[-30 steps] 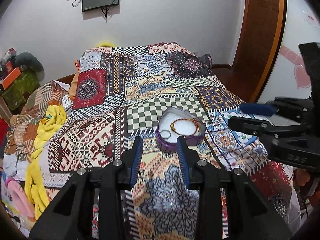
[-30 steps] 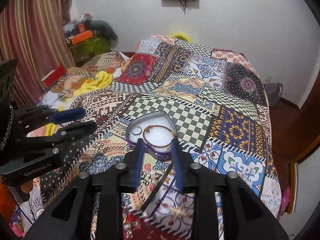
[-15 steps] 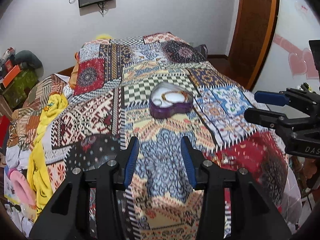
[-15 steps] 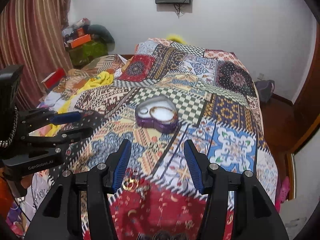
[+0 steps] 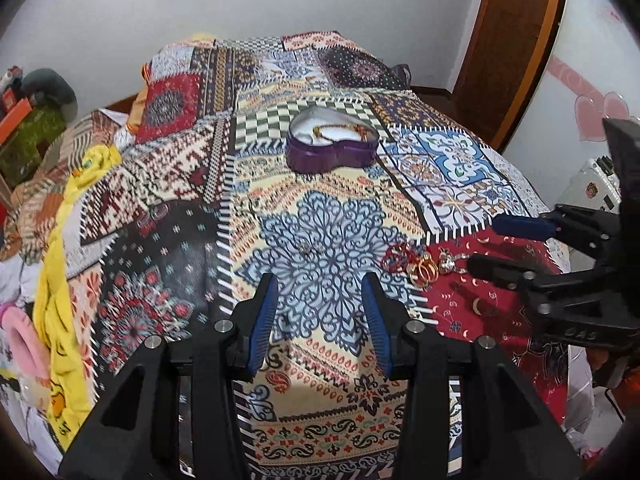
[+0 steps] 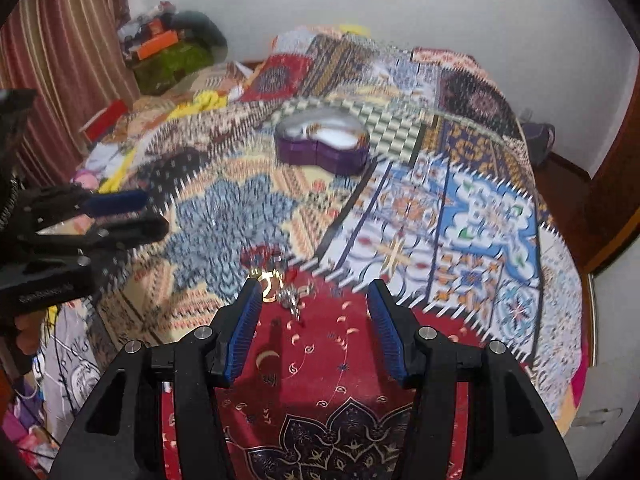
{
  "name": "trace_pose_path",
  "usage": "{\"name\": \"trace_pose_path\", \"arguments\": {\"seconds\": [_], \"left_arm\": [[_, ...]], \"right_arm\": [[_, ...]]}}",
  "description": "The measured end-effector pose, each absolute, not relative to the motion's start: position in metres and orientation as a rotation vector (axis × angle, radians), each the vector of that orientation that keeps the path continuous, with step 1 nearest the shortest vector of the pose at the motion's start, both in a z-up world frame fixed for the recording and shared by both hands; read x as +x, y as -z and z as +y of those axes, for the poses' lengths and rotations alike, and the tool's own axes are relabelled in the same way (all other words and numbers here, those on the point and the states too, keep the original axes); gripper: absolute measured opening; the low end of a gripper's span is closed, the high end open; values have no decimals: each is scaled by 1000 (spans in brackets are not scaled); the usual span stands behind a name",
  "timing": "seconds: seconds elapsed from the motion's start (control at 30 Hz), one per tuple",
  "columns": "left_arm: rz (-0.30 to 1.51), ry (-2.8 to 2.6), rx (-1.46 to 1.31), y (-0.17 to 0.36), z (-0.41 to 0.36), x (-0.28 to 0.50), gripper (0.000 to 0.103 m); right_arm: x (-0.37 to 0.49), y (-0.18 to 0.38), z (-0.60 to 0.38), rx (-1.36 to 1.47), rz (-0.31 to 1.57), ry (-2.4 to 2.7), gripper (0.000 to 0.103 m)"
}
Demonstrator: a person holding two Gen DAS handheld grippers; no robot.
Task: Organize jewelry
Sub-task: 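Move both grippers back to the jewelry pile, then grasp a small silver ring with the left gripper while the right grasps a silver earring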
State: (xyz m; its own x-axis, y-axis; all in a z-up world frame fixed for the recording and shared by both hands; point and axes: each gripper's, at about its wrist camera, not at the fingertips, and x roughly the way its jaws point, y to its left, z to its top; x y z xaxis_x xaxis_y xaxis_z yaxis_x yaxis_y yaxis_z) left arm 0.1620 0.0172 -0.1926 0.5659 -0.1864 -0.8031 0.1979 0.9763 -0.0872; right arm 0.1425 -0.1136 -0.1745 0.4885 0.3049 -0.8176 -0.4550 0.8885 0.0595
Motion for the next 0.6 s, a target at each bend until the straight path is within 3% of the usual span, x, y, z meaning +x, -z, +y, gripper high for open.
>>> {"name": "trace_pose_path", "arguments": {"seconds": [0.17,0.3,0.5,0.6], "left_arm": [[962,221,1,200,19,162,42],[969,223,-9,206,21,162,42],[987,213,-38,215,28,170,42],[993,210,-51,220,31,175,42]], "right_arm": [[150,188,-111,-177,1008,-480,49],[150,191,-104,-186,1028,-518,31],[151,197,-99,-194,1028,-535,14],[153,197,-101,-176,1031,-544,14]]}}
